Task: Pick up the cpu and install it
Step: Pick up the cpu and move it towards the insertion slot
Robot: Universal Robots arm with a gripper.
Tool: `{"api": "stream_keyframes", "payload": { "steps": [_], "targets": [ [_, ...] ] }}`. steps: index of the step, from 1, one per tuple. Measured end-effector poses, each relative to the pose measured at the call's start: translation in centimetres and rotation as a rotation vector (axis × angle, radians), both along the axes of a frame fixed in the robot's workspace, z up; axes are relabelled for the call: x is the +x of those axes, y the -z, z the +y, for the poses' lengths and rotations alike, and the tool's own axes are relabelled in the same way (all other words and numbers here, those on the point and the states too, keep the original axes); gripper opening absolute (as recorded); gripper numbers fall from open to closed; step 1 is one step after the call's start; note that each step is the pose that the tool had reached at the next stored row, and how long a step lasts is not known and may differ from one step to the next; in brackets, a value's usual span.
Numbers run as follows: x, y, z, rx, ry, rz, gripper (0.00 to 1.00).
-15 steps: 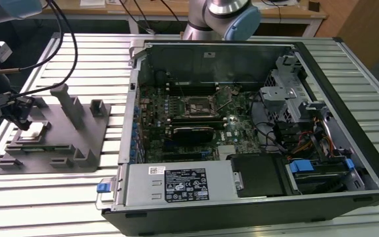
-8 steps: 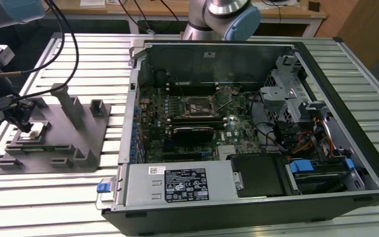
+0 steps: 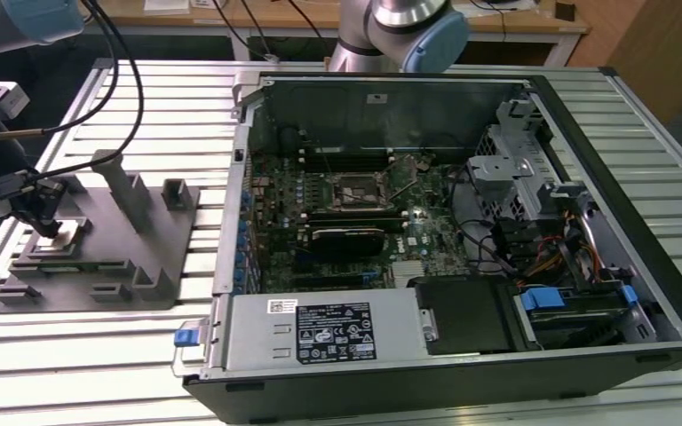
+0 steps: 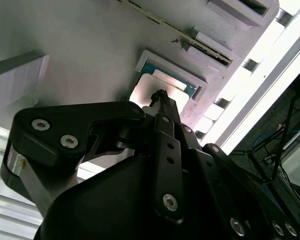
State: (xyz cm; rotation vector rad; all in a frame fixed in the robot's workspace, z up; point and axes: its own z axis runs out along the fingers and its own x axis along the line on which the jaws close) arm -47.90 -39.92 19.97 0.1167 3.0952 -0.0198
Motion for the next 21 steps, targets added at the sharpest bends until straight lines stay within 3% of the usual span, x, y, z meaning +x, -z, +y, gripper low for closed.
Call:
{"api": "stream_keyframes", "payload": {
  "steps": [10, 12, 15, 17, 21],
  "targets": [
    [0.00, 0.02, 0.01, 0.0000, 0.000, 0.0000, 0.11],
    [0.00, 0.02, 0.01, 0.0000, 0.000, 0.0000, 0.24],
    [0.00, 0.02, 0.01, 0.0000, 0.000, 0.0000, 0.29],
    [0.00, 0.03, 0.01, 0.0000, 0.000, 0.0000, 0.41],
    [0.00, 0.03, 0.01, 0.0000, 0.000, 0.0000, 0.53]
  ]
}}
